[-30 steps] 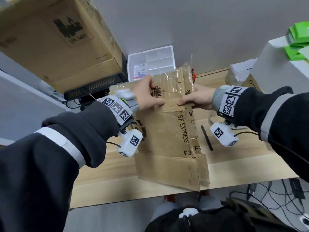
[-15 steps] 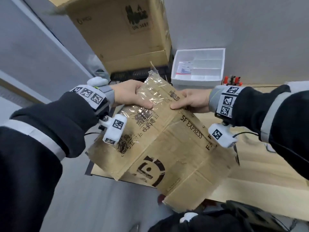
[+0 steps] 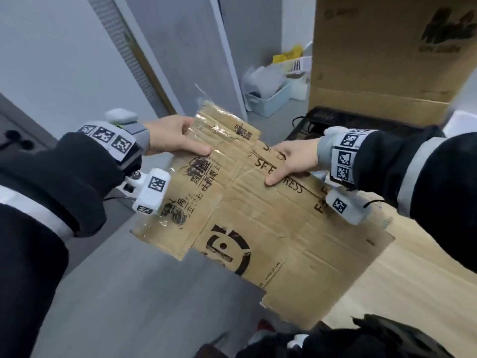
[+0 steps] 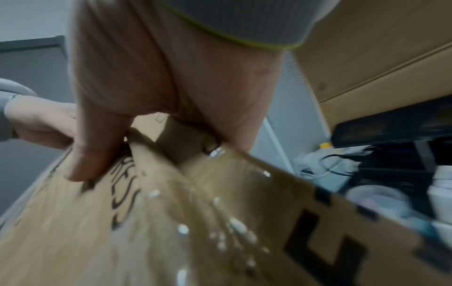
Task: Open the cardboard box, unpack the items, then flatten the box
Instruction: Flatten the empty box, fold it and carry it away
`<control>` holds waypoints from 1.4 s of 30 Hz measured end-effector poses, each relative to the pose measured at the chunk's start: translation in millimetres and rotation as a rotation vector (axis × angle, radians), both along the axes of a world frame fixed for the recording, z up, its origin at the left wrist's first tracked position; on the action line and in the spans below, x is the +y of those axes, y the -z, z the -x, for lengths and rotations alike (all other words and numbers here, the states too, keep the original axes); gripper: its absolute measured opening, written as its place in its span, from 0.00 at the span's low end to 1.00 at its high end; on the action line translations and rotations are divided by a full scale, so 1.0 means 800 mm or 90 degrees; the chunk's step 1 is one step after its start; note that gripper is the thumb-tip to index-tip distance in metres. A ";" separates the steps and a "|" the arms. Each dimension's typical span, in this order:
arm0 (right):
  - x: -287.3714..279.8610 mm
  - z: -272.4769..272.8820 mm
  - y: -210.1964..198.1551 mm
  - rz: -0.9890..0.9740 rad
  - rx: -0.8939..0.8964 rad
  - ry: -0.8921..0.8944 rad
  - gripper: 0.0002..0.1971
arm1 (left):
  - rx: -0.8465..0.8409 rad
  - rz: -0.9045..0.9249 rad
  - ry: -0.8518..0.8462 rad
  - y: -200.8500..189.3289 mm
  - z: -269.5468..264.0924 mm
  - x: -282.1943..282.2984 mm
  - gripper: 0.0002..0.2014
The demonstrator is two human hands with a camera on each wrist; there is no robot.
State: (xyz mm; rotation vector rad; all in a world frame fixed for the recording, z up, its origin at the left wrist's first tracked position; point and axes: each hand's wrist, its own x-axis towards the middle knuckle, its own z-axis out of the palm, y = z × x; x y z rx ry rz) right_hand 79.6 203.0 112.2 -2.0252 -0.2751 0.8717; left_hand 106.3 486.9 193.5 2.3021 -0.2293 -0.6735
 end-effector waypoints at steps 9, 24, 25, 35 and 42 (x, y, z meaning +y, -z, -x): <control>0.262 -0.044 -0.007 0.069 -0.043 -0.316 0.18 | -0.251 -0.418 0.043 -0.021 0.050 0.164 0.58; 0.465 -0.030 -0.027 0.104 -0.271 -0.613 0.30 | -0.033 -0.483 -0.134 0.002 0.164 0.307 0.18; 0.473 -0.030 -0.029 0.109 -0.287 -0.627 0.29 | -0.029 -0.487 -0.144 0.003 0.170 0.313 0.18; 0.628 -0.034 0.015 0.188 -0.360 -0.718 0.17 | 0.003 -0.439 -0.262 0.031 0.230 0.468 0.10; 0.899 0.001 0.026 0.199 -0.450 -0.835 0.15 | 0.078 -0.513 -0.357 0.069 0.284 0.701 0.17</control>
